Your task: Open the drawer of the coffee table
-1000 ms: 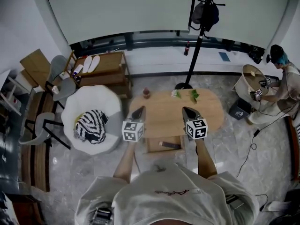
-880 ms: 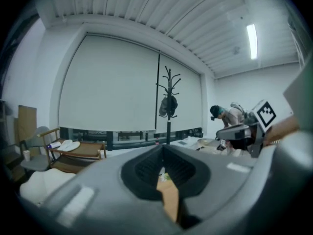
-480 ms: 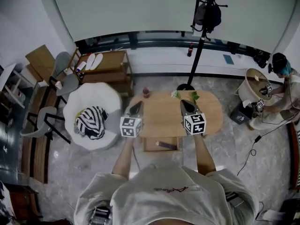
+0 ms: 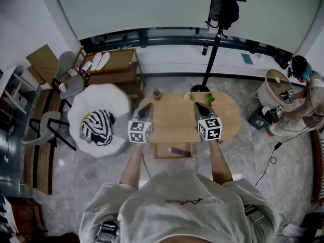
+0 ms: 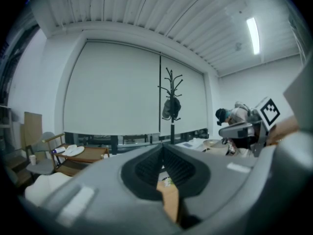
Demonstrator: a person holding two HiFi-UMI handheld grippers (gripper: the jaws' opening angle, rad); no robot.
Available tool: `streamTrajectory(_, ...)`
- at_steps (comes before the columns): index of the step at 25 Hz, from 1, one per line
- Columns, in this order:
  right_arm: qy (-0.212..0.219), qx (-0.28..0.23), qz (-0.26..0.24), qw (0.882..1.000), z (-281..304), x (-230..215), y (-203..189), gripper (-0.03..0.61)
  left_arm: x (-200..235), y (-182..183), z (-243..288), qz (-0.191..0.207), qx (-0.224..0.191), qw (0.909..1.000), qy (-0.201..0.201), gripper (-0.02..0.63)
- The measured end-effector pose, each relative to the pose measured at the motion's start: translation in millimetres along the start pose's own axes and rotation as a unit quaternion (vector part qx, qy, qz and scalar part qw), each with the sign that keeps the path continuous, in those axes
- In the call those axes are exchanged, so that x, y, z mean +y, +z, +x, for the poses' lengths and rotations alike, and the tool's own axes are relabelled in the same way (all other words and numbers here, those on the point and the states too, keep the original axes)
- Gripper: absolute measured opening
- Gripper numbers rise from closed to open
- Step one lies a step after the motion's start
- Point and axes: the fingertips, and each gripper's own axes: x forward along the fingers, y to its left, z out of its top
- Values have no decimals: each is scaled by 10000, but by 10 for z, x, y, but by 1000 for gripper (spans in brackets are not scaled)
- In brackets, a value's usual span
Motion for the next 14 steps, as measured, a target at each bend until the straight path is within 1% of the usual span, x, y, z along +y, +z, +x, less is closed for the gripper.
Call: streamTrajectory(14,-48,-18,86,10000,10,-43,48,3,-4,38,16,45,30,10000,0,2)
